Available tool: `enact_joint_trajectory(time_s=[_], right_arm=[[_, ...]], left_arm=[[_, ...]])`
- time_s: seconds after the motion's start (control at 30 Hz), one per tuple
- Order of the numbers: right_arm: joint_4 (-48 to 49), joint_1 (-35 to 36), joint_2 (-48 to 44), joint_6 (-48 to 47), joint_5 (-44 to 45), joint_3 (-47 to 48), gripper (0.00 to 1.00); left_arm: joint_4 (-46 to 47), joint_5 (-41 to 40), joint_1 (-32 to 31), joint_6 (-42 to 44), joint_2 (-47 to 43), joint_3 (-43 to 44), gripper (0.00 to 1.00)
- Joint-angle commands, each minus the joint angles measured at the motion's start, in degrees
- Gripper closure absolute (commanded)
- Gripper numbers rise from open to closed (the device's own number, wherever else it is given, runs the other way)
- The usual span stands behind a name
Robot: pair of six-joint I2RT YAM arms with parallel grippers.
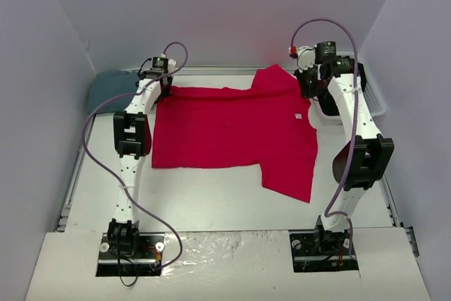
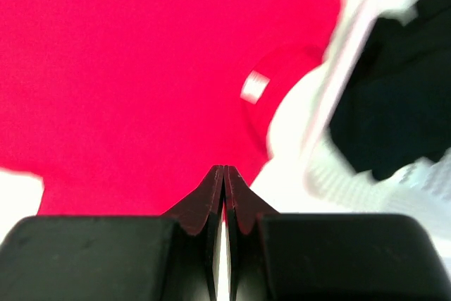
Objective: Fold and stack the t-shirts
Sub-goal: Flatten out the tshirt
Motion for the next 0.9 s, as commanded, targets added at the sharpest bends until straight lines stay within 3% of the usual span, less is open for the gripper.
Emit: enact_joint_trajectory(time_s=[0.0, 0.5, 0.87], right_arm=[[-6.6, 0.2, -2.5, -1.3, -3.1, -6.0, 1.00], [-8.1, -0.6, -4.6, -3.2, -0.7, -13.2, 1.00], [-8.3, -0.4, -2.5, -3.4, -0.1, -11.9, 1.00]], left_arm=[[1.0, -1.2, 0.6, 1.3, 0.3, 4.8, 0.98], [1.9, -1.2, 0.5, 0.2, 4.9, 9.4, 0.98], [6.5, -4.3, 0.9, 0.9, 7.7, 11.7, 0.98]])
